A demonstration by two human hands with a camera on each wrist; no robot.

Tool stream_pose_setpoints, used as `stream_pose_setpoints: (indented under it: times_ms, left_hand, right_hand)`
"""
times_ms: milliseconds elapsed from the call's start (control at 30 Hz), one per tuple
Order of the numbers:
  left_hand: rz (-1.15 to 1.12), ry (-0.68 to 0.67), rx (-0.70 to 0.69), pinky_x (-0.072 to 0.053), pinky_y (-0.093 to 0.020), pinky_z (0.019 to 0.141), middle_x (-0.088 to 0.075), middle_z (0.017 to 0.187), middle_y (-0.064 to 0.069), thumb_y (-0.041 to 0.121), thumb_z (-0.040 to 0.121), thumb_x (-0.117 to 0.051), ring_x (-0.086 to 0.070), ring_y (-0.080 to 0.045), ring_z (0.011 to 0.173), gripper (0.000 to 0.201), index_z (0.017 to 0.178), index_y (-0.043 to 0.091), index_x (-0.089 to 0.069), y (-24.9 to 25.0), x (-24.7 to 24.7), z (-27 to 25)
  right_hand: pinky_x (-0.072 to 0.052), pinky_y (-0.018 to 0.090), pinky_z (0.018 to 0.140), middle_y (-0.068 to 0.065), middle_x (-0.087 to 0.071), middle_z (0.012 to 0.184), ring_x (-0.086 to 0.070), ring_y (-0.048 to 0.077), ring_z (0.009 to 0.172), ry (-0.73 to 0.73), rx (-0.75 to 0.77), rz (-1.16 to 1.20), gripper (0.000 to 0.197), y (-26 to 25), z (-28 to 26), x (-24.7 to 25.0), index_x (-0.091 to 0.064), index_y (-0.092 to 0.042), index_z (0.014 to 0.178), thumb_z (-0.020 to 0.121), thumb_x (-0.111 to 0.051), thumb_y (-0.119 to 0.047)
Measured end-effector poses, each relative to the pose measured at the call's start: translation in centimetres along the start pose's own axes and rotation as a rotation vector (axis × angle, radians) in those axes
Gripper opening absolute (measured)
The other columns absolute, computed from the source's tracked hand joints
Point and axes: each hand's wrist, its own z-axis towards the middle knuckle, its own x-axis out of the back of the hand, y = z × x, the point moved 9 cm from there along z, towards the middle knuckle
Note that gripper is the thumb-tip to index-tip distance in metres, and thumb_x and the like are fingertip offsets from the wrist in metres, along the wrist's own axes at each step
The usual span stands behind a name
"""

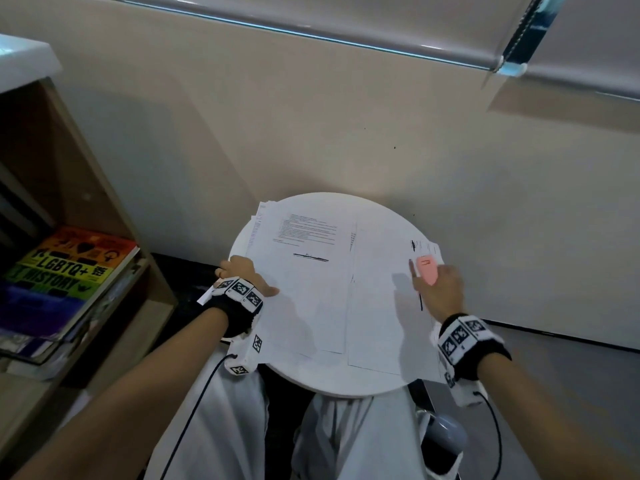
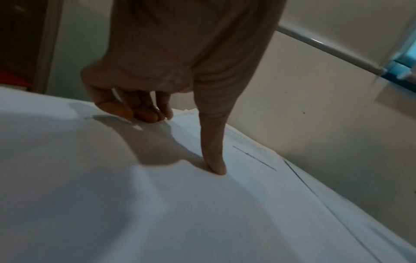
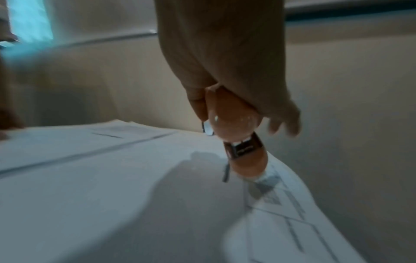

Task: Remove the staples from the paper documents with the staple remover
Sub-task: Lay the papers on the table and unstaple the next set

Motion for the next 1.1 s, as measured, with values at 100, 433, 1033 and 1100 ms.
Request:
stream_pose_setpoints:
  times_ms: [100, 433, 1033, 1100]
  left_hand:
    - [-0.131, 0.012, 0.057, -0.038, -0.052, 0.105, -0.039, 0.137, -0.019, 0.045, 0.058, -0.086, -0.037, -0.039, 0.131, 0.110, 0.136, -0.004, -0.026, -0.2, 0.4, 0.5]
    - [-0.381, 0.179, -0.048, -0.033, -0.043, 0.097, -0.062, 0.106, -0.007, 0.018, 0.080, -0.069, -0.053, -0.031, 0.109, 0.018, 0.094, 0.015, -0.059, 0.4, 1.1, 1.2]
    - [-0.898, 0.447, -0.385, -0.041, -0.019, 0.065, -0.060, 0.085, -0.012, 0.002, 0.086, -0.061, -0.051, -0.018, 0.079, 0.005, 0.088, -0.002, -0.058, -5.5, 4.1, -2.1]
    - [-0.829, 0.397, -0.392, -0.046, -0.025, 0.086, -0.064, 0.106, -0.016, -0.001, 0.087, -0.059, -0.058, -0.027, 0.099, 0.023, 0.110, -0.001, -0.060, -5.1, 3.4, -1.7]
  right_hand:
    - [-0.045, 0.027, 0.057, 0.008, -0.058, 0.077, -0.054, 0.021, 0.062, -0.331, -0.058, 0.212, 0.014, -0.3, -3.9, -3.5, -0.057, -0.009, 0.082, 0.083, -0.062, -0.022]
    - [-0.040, 0.025, 0.056, 0.007, -0.056, 0.078, -0.049, 0.018, 0.063, -0.388, -0.045, 0.153, 0.011, 0.5, -6.2, -5.0, -0.056, -0.008, 0.080, 0.086, -0.058, -0.016]
    - [-0.042, 0.036, 0.075, 0.010, -0.059, 0.088, -0.054, 0.029, 0.087, -0.396, -0.058, -0.038, 0.053, -0.5, -6.3, -6.0, -0.049, -0.008, 0.090, 0.060, -0.047, -0.052]
    - [-0.044, 0.038, 0.080, 0.015, -0.061, 0.098, -0.057, 0.033, 0.098, -0.397, -0.053, -0.056, 0.058, -0.2, -6.2, -6.2, -0.049, -0.008, 0.095, 0.059, -0.046, -0.054]
